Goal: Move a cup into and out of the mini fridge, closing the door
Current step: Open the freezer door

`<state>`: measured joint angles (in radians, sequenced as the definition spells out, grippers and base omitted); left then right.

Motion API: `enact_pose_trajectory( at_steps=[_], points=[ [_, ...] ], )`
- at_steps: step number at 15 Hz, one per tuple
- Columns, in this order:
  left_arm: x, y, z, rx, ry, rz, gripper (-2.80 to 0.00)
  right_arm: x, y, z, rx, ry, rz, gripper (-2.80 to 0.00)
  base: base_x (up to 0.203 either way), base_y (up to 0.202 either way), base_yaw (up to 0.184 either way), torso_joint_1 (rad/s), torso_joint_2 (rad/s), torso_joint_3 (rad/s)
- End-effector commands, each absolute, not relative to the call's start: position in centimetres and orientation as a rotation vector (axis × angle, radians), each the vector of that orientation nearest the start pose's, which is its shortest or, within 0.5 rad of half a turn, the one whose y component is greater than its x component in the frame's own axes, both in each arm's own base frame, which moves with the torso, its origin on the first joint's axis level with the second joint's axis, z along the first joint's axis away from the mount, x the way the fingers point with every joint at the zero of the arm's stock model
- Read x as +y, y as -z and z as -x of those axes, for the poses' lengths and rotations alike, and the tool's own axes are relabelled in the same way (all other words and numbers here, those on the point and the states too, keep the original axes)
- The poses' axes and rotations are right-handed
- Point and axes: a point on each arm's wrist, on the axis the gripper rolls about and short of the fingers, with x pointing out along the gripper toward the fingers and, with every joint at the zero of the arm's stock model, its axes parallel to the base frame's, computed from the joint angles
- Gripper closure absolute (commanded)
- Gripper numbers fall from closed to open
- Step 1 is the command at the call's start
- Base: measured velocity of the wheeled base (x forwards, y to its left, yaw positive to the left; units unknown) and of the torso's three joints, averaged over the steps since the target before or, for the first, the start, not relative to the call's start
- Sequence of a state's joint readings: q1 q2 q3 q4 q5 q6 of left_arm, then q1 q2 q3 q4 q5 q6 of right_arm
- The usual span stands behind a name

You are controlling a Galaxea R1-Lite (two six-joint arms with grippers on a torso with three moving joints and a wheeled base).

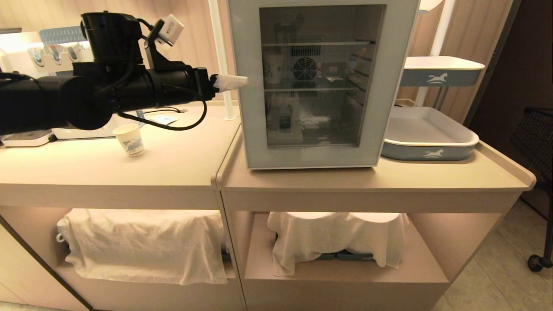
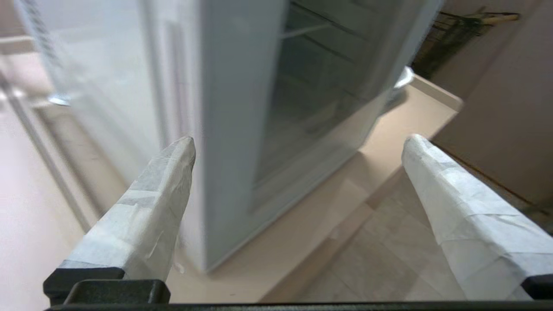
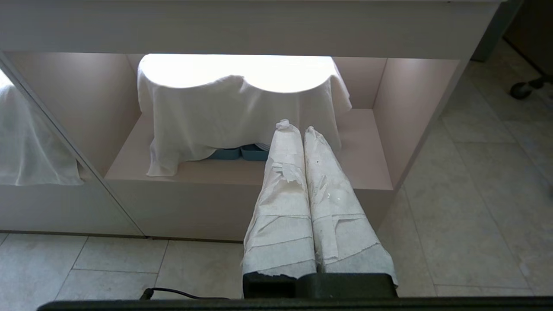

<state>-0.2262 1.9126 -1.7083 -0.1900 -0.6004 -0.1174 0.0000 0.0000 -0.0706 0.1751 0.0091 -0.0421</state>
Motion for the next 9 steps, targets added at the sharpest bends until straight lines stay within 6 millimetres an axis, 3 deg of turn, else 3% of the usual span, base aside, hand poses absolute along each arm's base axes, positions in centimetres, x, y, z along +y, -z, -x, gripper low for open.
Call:
enact_pose_trajectory(
  at_steps=[1,9],
  points=[
    [-9.7,-31.6,-38.0,0.063,0.819,0.109,-2.8,0.0,-7.7,2.9,0.104,-0.011,0.042,0.0,0.0,0.0,0.0,0.0,0.0,0.0],
    [-8.5,-30.2,-39.5,0.075,0.782,0.048,-2.8,0.0,-7.7,2.9,0.105,-0.011,0.042,0.0,0.0,0.0,0.0,0.0,0.0,0.0]
  ],
)
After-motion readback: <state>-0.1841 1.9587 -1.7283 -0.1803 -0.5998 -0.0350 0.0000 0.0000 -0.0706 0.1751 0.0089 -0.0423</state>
